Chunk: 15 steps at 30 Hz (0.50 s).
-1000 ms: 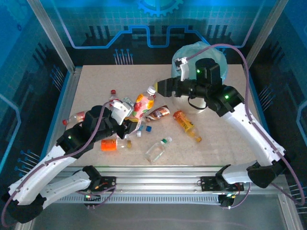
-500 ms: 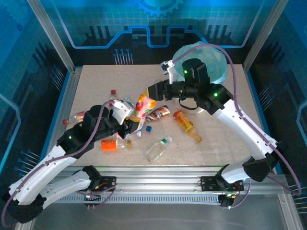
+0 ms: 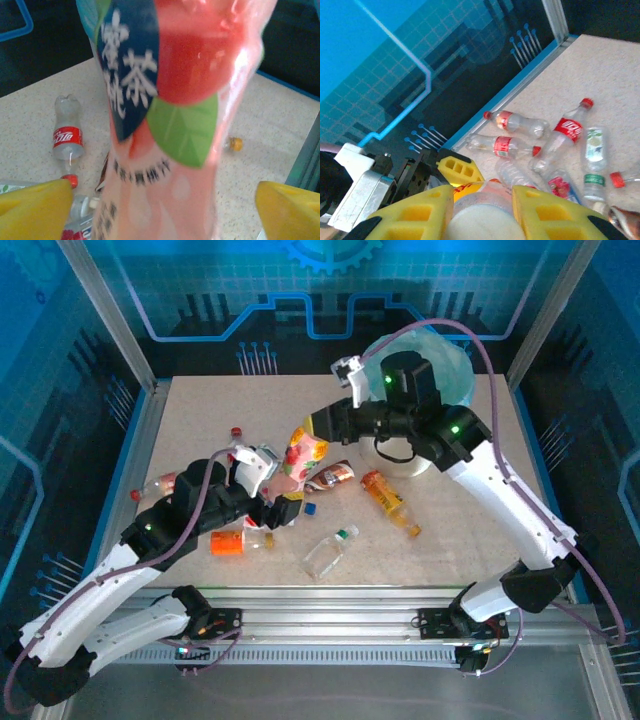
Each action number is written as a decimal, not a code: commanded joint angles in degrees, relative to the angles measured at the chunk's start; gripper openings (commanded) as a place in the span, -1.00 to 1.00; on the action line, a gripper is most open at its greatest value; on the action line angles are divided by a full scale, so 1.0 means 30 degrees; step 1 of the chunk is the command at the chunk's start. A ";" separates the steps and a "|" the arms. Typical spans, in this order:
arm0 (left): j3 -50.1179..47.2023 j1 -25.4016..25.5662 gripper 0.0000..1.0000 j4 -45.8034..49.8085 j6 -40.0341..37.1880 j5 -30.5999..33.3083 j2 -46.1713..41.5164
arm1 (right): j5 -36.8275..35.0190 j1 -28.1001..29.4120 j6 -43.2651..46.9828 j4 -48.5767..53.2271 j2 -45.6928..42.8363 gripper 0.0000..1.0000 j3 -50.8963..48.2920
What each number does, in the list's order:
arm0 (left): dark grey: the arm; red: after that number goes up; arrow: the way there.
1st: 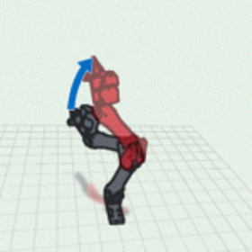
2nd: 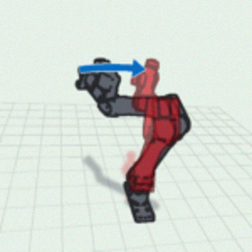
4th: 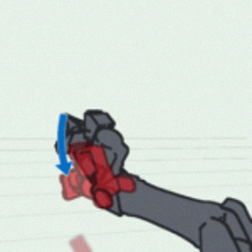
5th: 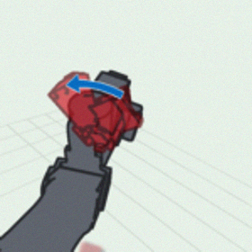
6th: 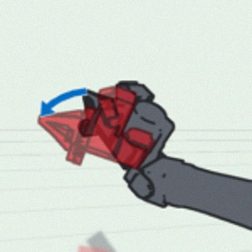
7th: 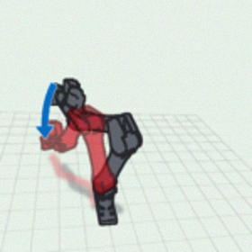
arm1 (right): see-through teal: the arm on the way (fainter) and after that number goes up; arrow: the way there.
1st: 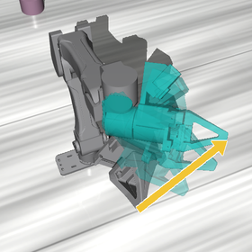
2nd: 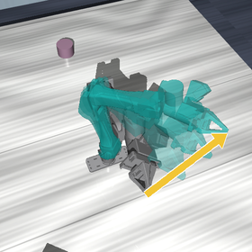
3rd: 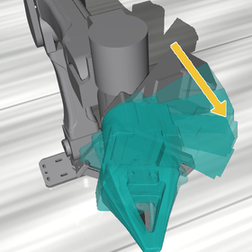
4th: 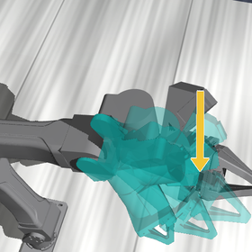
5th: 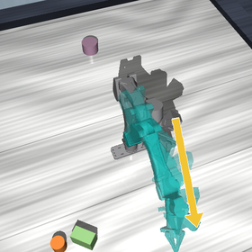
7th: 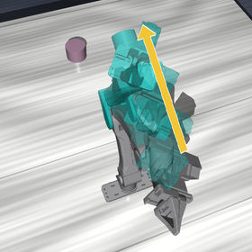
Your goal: Put the plastic bottles in the bin
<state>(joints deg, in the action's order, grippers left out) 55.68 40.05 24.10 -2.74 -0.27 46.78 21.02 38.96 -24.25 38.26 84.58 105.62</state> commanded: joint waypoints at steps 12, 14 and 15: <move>0.1981 -0.0093 0.98 -0.3929 0.1279 -0.1138 0.1571 | -1.3966 -0.2584 0.9884 0.3524 0.0800 -0.75 0.8791; 0.2382 -0.0085 0.98 -0.4105 0.1351 -0.1400 0.2009 | -1.4924 -0.3386 1.0500 0.3477 0.1134 -0.75 0.8882; 0.2628 -0.0086 0.98 -0.4078 0.1346 -0.1489 0.2260 | -1.4971 -0.3996 1.0550 0.3676 0.1326 -0.75 0.8991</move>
<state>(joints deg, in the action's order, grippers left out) 60.73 40.05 15.22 0.01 -2.24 52.47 -13.67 30.06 1.10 48.07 86.41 131.61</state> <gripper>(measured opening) 0.989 0.308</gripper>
